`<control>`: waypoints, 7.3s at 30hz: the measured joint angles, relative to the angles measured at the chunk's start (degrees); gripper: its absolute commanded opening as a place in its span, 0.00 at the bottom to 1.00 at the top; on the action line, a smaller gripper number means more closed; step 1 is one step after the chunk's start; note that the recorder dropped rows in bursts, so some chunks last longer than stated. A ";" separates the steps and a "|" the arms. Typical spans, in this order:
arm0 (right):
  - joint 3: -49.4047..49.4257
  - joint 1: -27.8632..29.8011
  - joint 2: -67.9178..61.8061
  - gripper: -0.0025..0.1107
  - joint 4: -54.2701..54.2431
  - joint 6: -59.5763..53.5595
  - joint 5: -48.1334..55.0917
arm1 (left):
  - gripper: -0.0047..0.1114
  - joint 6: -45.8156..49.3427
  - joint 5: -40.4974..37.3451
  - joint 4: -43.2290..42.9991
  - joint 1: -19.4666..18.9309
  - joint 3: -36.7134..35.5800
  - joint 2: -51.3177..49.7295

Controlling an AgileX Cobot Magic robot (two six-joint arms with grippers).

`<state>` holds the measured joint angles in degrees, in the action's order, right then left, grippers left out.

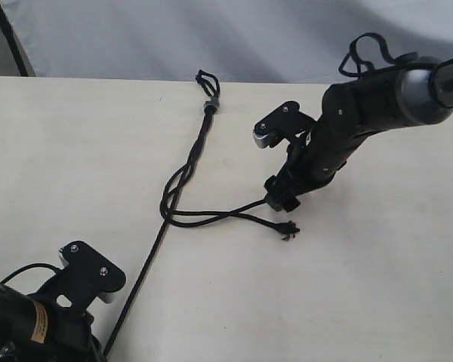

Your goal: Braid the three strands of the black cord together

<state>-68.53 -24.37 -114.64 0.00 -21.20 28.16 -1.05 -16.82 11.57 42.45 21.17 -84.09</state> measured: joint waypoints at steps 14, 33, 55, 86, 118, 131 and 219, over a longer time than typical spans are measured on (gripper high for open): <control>6.16 0.00 10.95 0.71 -18.20 -12.07 7.42 | 0.05 0.53 0.00 0.00 0.00 0.00 0.00; 7.55 -4.80 1.87 0.02 -25.02 -24.23 10.65 | 0.05 0.65 0.00 0.00 0.00 0.00 0.00; 13.43 -25.88 5.69 0.02 -26.11 -15.99 10.70 | 0.05 1.05 0.10 -0.41 0.11 0.00 0.00; 18.57 -31.77 15.58 0.62 2.25 12.33 -0.56 | 0.66 1.05 0.34 -0.41 0.38 0.00 0.14; 19.34 -26.49 18.38 0.02 5.16 11.55 -8.38 | 0.67 -0.61 7.11 7.49 0.38 -0.36 14.86; 19.34 -22.81 15.73 0.02 5.39 9.87 -9.11 | 0.43 -0.61 18.58 9.42 2.69 -0.36 7.15; 19.34 -15.46 9.75 0.02 9.34 10.91 -8.87 | 0.04 -1.50 12.57 1.84 7.66 3.77 -5.69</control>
<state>-49.19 -39.82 -104.90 9.34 -10.30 19.29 -2.55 -4.24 13.41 50.12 24.94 -89.78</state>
